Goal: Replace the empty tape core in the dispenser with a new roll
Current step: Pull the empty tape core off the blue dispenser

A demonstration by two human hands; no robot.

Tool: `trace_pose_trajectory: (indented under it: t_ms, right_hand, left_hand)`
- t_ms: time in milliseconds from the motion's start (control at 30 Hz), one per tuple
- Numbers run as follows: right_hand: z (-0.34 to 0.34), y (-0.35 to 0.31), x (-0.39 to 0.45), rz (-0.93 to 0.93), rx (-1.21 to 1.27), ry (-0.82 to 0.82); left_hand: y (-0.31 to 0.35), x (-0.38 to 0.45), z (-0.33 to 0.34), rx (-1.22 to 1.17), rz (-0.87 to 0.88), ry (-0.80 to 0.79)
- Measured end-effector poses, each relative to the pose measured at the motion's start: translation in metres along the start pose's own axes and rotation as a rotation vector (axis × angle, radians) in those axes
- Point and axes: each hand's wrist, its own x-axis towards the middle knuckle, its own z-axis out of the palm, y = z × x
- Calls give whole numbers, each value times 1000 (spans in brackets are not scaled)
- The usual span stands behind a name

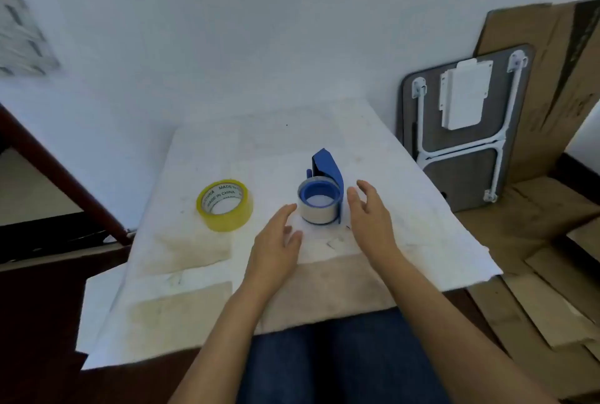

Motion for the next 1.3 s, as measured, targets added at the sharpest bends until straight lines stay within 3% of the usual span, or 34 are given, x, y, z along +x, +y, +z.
trace_pose_trajectory:
  t_ms: [233,333,567,767,1133,1300]
  right_hand:
    - [16,0,35,164,48,-127]
    - [19,1,35,140,108,-195]
    - [19,9,23,201,318,-167]
    - [12,8,10,233,461,-180]
    - [14,-19,-28,271,443,-202]
    - [5,-21,-35,303,536,-228]
  left_hand:
    - [9,31,6,-184,-106,-96]
    - [10,34,7,-204,-82,-76]
    - [5,27,4,-310,-100,-43]
    - [-2,12,-7,-424,-68,-114]
    - [-4,-27,-29,-415,-31,-166]
    - [2,-39,-34,-195,44,-275]
